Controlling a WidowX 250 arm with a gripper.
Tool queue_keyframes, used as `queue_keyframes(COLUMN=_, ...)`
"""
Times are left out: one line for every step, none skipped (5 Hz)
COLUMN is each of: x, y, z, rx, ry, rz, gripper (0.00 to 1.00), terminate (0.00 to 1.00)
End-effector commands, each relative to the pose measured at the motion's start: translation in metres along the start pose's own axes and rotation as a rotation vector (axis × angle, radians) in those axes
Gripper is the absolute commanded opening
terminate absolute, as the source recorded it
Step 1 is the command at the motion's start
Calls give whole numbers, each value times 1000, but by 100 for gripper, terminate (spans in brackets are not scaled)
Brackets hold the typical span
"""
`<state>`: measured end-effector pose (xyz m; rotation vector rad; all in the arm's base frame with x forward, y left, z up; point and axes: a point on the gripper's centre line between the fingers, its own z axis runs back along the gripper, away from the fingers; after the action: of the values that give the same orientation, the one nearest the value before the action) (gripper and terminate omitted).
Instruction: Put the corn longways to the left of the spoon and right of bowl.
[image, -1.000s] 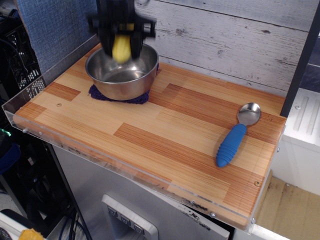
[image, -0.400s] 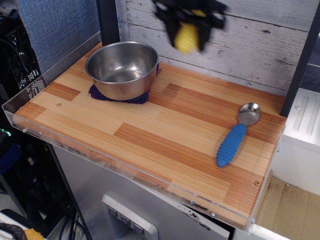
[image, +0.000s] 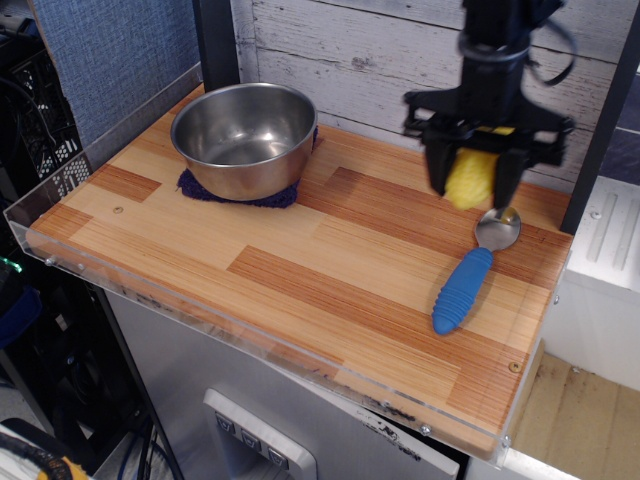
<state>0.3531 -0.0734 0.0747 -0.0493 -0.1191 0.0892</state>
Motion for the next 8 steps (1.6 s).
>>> queue_keyframes(x=-25, y=38, z=8, rx=59, ry=36, rz=123, gripper=0, terminate=0)
queue_keyframes(x=-30, y=49, z=1, rx=69, ry=60, rz=138, gripper=0, terminate=0)
queue_keyframes(x=-32, y=42, z=-15, rx=63, ry=107, rz=113, gripper=0, terminate=0)
queue_keyframes(x=-28, y=29, z=-32, rx=47, ry=153, rz=94, gripper=0, terminate=0)
queue_keyframes(x=-27, y=26, z=-39, rx=46, ry=176, rz=86, gripper=0, terminate=0)
queue_keyframes(x=-24, y=29, z=-36, rx=34, ry=193, rz=65, gripper=100, terminate=0)
queue_keyframes(x=-14, y=29, z=-10, rx=10, ry=137, rz=17, gripper=100, terminate=0)
queue_keyframes(x=0, y=30, z=38, rx=-37, ry=56, rz=-37, gripper=100, terminate=0)
